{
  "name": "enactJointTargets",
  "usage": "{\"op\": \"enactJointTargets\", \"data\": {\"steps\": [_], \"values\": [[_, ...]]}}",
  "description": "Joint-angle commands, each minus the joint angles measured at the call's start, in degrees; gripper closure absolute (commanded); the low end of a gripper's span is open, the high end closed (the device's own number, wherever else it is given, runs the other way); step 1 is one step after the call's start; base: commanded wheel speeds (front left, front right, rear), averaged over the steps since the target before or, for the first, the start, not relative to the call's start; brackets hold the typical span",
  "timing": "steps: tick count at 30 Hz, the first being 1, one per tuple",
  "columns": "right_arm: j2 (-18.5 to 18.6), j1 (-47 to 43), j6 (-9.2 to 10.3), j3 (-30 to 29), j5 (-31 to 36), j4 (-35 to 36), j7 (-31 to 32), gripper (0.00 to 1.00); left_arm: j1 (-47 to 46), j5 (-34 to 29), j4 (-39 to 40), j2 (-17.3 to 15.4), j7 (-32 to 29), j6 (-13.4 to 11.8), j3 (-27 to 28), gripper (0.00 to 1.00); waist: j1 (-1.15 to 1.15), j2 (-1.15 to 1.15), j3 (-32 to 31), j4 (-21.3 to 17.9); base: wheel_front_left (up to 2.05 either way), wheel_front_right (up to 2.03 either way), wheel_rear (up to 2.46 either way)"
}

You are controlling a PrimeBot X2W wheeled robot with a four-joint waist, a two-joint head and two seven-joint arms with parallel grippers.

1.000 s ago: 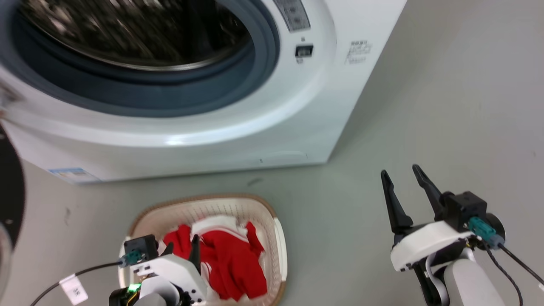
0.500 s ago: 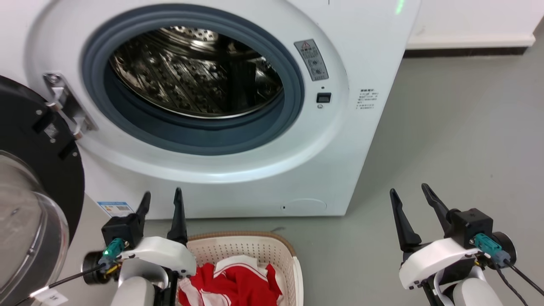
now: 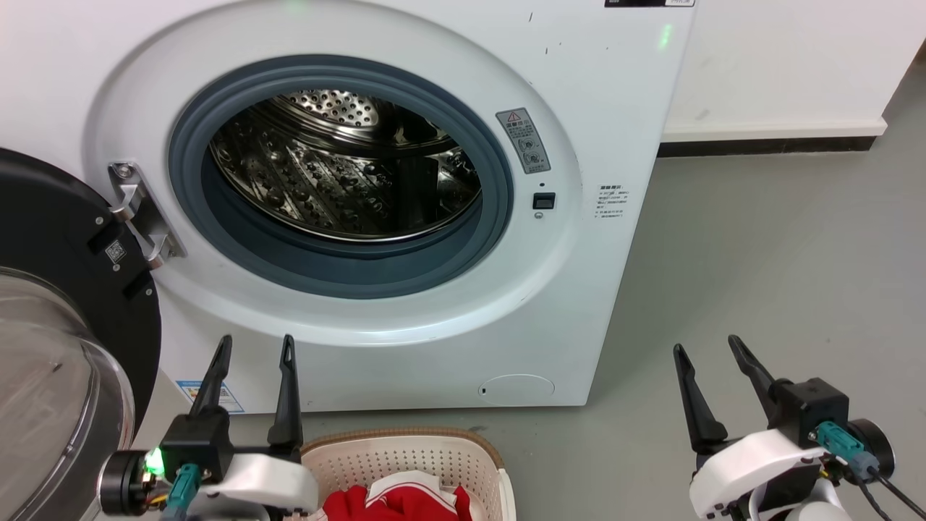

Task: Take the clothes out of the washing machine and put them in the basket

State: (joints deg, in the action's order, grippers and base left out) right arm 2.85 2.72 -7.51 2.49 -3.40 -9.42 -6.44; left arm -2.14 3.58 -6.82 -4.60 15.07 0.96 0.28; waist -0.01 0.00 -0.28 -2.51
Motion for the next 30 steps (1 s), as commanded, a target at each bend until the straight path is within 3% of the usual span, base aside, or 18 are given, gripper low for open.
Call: {"op": "enactJointTargets", "data": {"steps": [1,24,25,30], "values": [[0.04,-0.96,0.04,-0.03,0.47,0.53,0.29,0.0,1.14,-0.5,0.64,-0.29,0.14,-0.34,-0.15,0.0,0.01,0.0,-0.32,-0.02,0.0,0.0,0.0],[0.04,-2.3,0.04,0.96,-0.62,1.17,1.09,0.0,3.78,2.06,-1.21,-0.86,-0.99,-1.39,-0.15,0.0,0.01,0.0,-1.43,0.46,0.0,0.0,0.0],[0.0,-1.87,0.0,0.91,-0.61,1.22,1.18,1.0,3.41,1.89,-1.08,-0.62,-0.88,-1.19,-0.09,1.0,0.01,0.0,-1.43,0.46,0.0,0.0,0.0],[-0.02,-1.99,0.0,0.79,-4.89,0.62,1.41,1.0,2.29,5.93,-3.03,-0.34,-2.56,-0.8,1.15,1.0,0.01,0.0,-1.37,0.53,0.0,0.0,0.0]]}}
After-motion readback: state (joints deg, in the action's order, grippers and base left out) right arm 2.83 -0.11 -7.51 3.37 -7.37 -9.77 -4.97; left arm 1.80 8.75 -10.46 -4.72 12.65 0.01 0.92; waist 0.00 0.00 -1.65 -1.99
